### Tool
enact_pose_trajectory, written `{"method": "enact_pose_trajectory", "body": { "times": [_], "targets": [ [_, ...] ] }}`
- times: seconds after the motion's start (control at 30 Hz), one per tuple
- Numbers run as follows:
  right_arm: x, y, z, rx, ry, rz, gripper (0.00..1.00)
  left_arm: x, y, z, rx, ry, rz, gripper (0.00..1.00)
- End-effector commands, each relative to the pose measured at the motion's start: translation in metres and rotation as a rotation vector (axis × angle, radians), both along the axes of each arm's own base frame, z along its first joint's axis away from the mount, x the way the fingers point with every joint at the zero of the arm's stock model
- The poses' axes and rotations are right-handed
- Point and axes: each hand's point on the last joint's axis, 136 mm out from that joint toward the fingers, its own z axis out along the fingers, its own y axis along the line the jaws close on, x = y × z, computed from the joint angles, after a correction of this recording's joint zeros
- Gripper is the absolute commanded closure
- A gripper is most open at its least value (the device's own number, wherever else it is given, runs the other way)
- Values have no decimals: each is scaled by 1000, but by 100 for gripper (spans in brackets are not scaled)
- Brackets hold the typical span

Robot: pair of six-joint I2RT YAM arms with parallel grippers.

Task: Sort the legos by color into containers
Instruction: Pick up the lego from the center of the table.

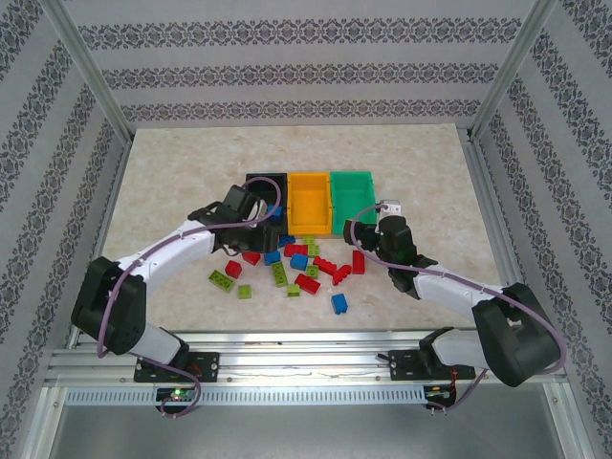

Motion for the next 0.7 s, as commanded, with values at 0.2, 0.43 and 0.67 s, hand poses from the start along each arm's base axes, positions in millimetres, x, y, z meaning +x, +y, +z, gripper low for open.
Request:
{"method": "enact_pose_trajectory", "body": {
  "times": [0.2, 0.43, 0.67],
  "targets": [
    [5, 10, 10, 17, -18, 19, 2, 22, 2, -31, 125, 51, 72, 47],
    [6, 9, 10, 13, -20, 15, 2, 32, 6, -48, 204, 82, 86, 49],
    [6, 8, 10, 10, -21, 12, 2, 31, 8, -61, 234, 110, 78, 57]
  ]
}}
